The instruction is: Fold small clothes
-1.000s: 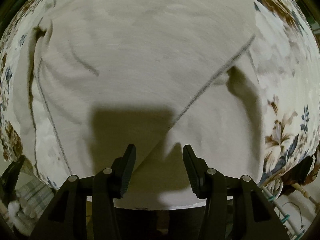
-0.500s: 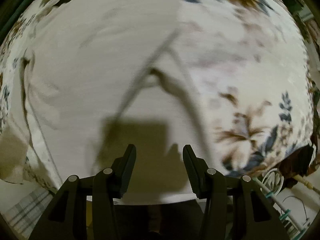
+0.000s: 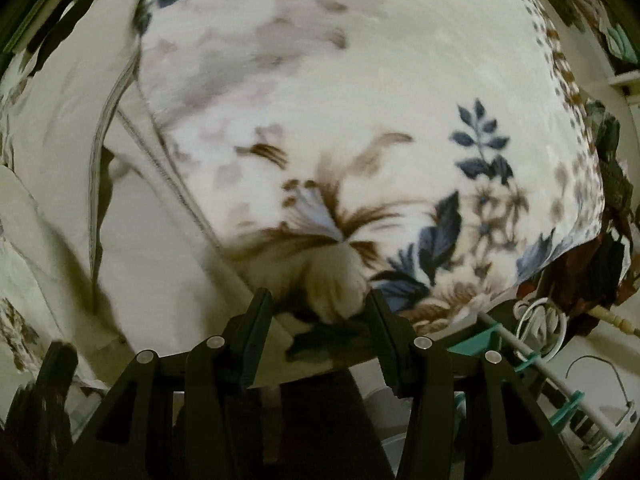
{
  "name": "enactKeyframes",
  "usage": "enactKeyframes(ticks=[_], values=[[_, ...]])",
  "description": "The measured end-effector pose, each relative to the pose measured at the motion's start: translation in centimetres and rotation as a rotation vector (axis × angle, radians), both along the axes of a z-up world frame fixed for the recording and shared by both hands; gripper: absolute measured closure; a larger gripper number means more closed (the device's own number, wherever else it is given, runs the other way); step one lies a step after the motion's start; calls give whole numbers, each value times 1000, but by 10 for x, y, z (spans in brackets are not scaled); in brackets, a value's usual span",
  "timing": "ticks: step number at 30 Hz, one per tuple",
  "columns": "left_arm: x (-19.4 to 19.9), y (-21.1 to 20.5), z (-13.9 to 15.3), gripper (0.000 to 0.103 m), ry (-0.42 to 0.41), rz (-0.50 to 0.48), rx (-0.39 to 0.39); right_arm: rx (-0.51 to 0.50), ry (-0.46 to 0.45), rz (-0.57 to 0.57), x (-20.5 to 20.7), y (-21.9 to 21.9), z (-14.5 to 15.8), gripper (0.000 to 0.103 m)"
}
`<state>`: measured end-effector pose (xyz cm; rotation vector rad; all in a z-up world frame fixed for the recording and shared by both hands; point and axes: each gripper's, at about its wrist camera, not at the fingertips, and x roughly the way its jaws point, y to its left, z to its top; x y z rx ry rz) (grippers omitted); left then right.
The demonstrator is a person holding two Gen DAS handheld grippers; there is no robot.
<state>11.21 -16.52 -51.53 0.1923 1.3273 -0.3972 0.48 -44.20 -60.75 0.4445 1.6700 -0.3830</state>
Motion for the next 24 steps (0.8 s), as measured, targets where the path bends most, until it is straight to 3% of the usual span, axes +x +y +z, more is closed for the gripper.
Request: enactKeyframes(ticks=[2,3,6,9,12,24], values=[[12,12,-3,93,22,63,-14,17,-7,-5,6,1,-2,52],[21,21,-2,81,33,115,-25,29,-14,-6,5,-1,-1,52],[38,41,-2,29,39,204,-15,60,-33,16,19,23,-2,52],[51,53,-4,25,8,250,54,75,-53,56,32,50,-6,52],[60,58,-13,16,29,264,100,84,-70,94,48,78,-7,52],[73,62,-21,16,31,286,128,130,-94,175,86,122,-10,50]])
